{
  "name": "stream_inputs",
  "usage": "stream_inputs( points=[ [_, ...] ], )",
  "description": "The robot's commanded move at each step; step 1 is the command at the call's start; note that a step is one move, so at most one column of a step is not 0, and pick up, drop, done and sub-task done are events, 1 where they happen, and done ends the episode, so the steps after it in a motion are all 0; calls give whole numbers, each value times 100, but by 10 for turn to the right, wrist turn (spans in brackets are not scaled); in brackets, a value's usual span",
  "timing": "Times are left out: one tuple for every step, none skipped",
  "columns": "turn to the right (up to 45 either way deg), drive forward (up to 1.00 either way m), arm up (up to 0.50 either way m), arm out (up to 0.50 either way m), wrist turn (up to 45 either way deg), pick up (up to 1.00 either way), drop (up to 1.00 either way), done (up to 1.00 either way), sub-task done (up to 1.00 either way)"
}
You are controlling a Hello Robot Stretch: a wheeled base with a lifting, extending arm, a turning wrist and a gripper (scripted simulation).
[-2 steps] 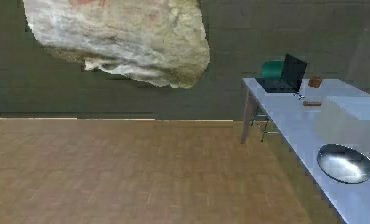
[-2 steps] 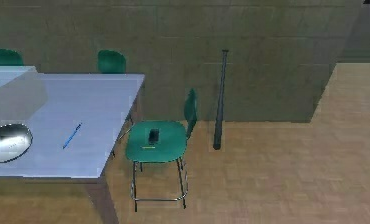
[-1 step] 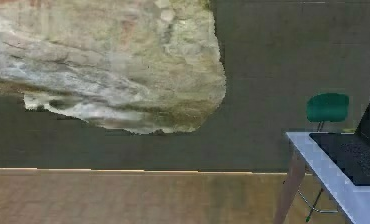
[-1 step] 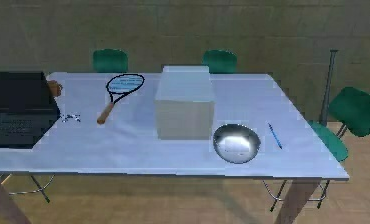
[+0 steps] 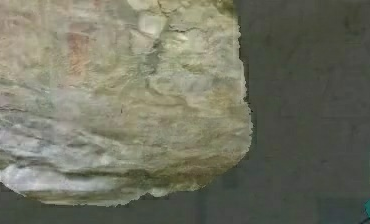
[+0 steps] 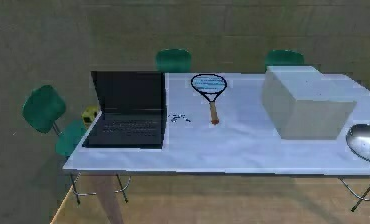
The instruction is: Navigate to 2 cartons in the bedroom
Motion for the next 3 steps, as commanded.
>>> stream_inputs(
  points=[
    [450, 0, 0, 0, 0, 0, 0, 0, 0],
    [180, 0, 0, 0, 0, 0, 0, 0, 0],
    [0, 0, 0, 0, 0, 0, 0, 100, 0]
  ],
)
